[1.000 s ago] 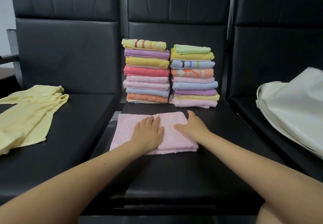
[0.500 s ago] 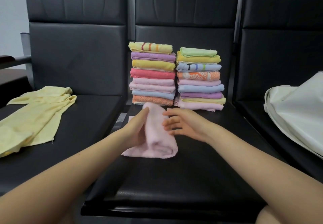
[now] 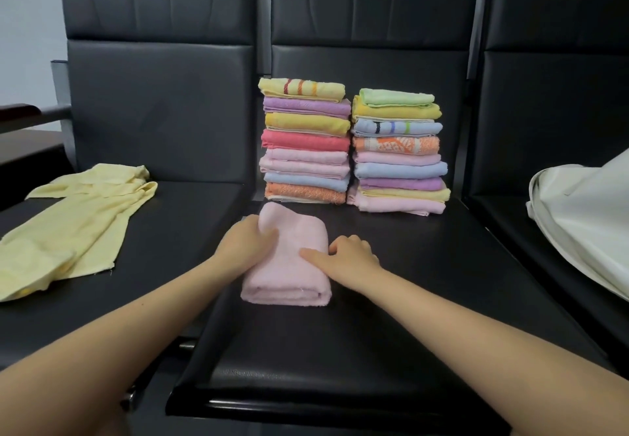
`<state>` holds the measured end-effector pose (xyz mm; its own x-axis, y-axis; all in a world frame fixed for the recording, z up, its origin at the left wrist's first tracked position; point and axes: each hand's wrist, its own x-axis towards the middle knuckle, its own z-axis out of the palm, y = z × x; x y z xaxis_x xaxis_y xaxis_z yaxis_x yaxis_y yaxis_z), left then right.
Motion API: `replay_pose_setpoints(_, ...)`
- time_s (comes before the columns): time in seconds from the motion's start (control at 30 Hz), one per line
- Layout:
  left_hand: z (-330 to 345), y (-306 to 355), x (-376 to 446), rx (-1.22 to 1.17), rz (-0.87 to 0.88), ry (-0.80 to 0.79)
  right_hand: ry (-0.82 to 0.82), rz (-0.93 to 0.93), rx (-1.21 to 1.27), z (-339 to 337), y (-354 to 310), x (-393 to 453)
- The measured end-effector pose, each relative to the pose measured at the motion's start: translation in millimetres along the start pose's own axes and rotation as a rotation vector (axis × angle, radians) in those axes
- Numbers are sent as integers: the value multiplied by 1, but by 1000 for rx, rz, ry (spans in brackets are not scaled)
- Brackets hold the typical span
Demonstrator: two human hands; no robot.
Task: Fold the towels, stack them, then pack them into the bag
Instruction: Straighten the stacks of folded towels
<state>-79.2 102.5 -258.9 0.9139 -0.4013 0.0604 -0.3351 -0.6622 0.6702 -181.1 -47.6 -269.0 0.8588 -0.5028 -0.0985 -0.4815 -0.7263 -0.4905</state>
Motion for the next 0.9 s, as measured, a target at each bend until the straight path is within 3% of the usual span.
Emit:
replay_pose_setpoints(0.1,0,-17,-1,224,39,52,-39,55,-118,1,-14,-4)
replay_pose_setpoints(0.23,2,-19,-6,235,1,35,-115,168,45,-2,-28,-6)
replay_pose_setpoints(0.47,-6,-1,-24,317,35,-48,-250,104,1061,-19,-29,-22)
replay_pose_setpoints(0.57,-8,23,-37,67,-47,-106,-309,84,1220,-37,-29,-30)
replay_pose_setpoints(0.67,-12,48,-57,-540,-143,-141,-329,71,1316,-56,-21,-39)
replay_pose_setpoints(0.73,-12,55,-64,-1098,-242,-365,-307,68,1331,-66,-14,-44)
replay_pose_setpoints(0.77,-12,57,-67,-1249,-297,-481,-294,57,1336,-71,-12,-46)
replay_pose_setpoints(0.83,-9,62,-67,-1260,-262,-595,-263,56,1342,-78,-9,-51)
replay_pose_setpoints(0.9,-7,69,-65,-1186,-217,-555,-229,96,1349,-84,-8,-56)
